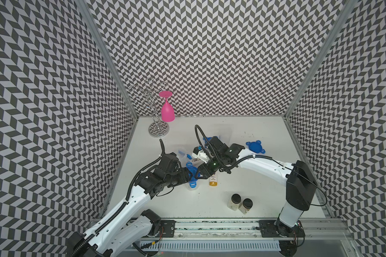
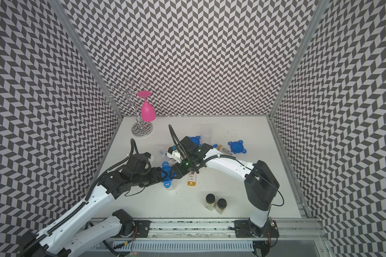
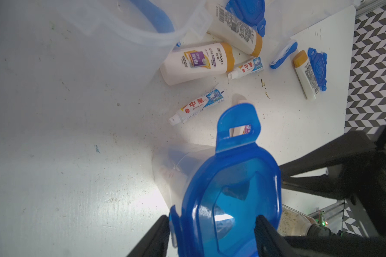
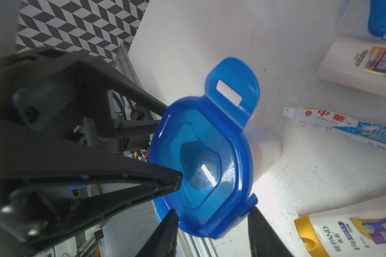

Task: Pack away toiletry kits
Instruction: Close the fastener on the container.

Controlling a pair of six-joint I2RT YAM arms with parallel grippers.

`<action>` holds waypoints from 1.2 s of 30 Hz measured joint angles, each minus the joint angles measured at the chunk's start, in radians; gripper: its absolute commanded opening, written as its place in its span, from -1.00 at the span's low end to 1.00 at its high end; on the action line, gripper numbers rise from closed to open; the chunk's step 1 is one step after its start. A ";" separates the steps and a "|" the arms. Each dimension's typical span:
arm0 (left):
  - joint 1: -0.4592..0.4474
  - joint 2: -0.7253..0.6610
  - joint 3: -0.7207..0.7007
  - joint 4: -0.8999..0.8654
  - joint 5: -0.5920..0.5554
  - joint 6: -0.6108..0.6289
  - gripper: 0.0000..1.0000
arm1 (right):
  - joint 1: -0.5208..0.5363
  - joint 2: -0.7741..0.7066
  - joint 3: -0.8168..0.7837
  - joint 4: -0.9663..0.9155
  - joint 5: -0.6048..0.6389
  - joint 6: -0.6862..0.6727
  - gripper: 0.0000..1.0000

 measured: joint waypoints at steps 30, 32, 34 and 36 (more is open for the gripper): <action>0.098 0.150 0.160 -0.033 0.012 0.176 -0.13 | 0.007 -0.074 -0.167 0.048 0.085 -0.001 -0.18; 0.098 0.133 0.126 -0.019 0.035 0.162 -0.14 | 0.007 -0.051 -0.149 0.048 0.084 -0.005 -0.19; 0.098 0.116 0.102 -0.010 0.053 0.147 -0.15 | 0.007 -0.035 -0.129 0.050 0.084 -0.008 -0.19; 0.098 0.095 0.083 0.000 0.064 0.136 -0.15 | 0.007 -0.026 -0.114 0.050 0.085 -0.013 -0.19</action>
